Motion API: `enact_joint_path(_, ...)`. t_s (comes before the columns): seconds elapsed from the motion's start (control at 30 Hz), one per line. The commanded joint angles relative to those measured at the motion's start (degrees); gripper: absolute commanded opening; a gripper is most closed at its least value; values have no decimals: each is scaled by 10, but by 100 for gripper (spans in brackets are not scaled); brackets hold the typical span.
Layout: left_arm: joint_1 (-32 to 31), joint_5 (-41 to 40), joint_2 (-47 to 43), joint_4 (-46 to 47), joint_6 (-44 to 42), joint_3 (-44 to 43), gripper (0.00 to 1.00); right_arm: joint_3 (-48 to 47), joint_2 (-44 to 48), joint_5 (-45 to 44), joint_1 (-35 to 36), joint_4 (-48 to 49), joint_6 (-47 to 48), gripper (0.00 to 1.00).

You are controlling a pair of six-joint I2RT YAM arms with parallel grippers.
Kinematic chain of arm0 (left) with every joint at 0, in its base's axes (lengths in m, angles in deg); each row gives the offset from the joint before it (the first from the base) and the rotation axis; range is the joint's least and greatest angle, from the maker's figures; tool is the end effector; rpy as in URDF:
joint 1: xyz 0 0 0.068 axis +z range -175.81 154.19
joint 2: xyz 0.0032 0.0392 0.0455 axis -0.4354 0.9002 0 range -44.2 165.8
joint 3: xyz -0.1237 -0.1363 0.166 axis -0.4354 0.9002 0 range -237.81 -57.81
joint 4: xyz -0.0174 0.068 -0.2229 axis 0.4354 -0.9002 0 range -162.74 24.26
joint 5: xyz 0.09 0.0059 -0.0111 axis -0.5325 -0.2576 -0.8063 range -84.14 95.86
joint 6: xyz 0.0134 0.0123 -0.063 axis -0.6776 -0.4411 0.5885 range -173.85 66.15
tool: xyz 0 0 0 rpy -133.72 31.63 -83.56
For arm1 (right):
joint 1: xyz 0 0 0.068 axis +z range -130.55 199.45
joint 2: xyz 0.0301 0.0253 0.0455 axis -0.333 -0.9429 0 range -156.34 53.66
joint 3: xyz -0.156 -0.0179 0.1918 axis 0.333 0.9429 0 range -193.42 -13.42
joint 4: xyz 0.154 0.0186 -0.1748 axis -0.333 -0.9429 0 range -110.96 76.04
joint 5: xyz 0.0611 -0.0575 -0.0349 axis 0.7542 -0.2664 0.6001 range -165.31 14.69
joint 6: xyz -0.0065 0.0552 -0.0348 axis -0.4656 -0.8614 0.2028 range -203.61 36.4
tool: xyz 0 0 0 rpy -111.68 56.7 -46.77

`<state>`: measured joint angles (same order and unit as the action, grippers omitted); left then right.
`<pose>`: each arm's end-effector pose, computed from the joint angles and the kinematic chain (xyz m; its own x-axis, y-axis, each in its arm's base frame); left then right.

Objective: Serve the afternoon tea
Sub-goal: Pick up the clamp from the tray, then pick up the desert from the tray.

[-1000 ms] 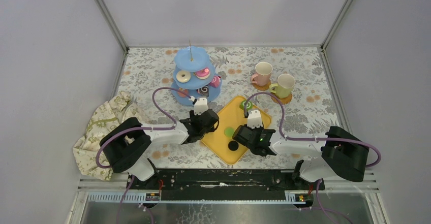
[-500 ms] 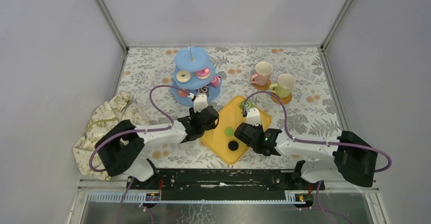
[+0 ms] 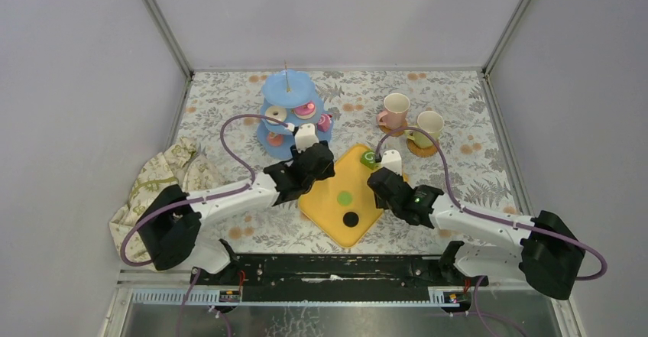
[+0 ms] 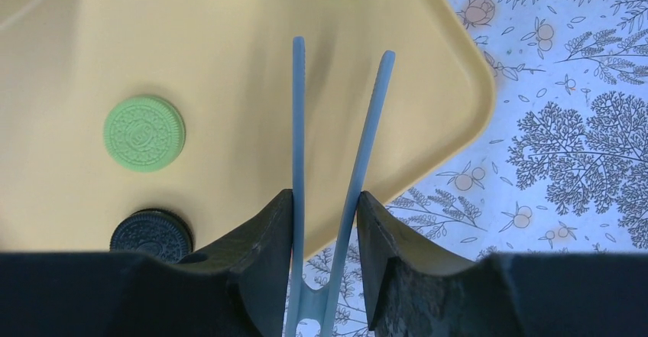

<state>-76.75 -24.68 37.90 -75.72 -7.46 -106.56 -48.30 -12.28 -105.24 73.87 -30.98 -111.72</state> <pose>0.2006 -0.2056 0.2000 -0.6137 -0.2333 -0.7542 -0.0125 0.9581 -0.2862 0.1474 0.1618 0.1830 -0.6227 -0.1683 -0.7642 -0.2466 0.9690 -0.0126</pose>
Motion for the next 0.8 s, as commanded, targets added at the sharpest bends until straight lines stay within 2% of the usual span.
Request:
enact_joint_path(0.0, 3, 4, 22, -7, -7, -47, 61, -22, 0, 57, -36, 34, 48, 41)
enact_joint_path(0.33, 3, 16, 100, -26, -17, -143, 61, -39, -53, 95, -77, 62, 83, 42)
enact_joint_path(0.77, 11, 26, 176, -25, -19, -196, 61, -52, -108, 133, -126, 102, 106, 41)
